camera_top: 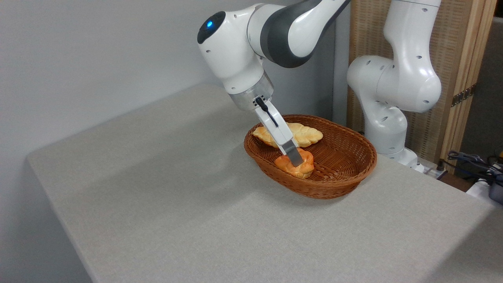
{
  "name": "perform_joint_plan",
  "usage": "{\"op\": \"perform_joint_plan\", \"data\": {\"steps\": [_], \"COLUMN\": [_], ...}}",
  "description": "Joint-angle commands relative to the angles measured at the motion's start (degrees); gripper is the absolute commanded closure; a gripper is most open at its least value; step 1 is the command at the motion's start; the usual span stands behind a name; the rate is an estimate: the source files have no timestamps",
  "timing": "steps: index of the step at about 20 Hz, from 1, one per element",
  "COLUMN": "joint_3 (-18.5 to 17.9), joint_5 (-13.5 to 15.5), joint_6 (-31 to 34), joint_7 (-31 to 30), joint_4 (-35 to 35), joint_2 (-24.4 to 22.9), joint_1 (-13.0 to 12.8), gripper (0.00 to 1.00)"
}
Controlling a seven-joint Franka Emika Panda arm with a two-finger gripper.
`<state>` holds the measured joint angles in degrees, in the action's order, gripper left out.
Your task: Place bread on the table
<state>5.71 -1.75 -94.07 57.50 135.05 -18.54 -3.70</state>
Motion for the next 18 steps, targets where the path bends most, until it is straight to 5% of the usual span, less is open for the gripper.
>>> {"op": "perform_joint_plan", "data": {"steps": [1,6,13,15,16,18], "joint_3": [0.18,0.0,-0.09,-0.17,-0.17,-0.17], "joint_5": [0.17,2.01,2.28,2.28,2.19,2.19], "joint_6": [7.04,8.83,-11.28,-15.33,-17.09,-20.7], "joint_7": [1.04,1.48,1.57,1.57,1.39,1.3], "joint_4": [-4.96,-10.68,-11.92,-11.83,-11.83,-11.92], "joint_2": [-0.62,-0.54,2.44,4.2,5.6,8.42], "joint_1": [-0.69,-1.84,-1.84,-1.84,-1.84,-1.84], "gripper": [0.71,0.65,0.6,0.44,0.09,0.0]}}
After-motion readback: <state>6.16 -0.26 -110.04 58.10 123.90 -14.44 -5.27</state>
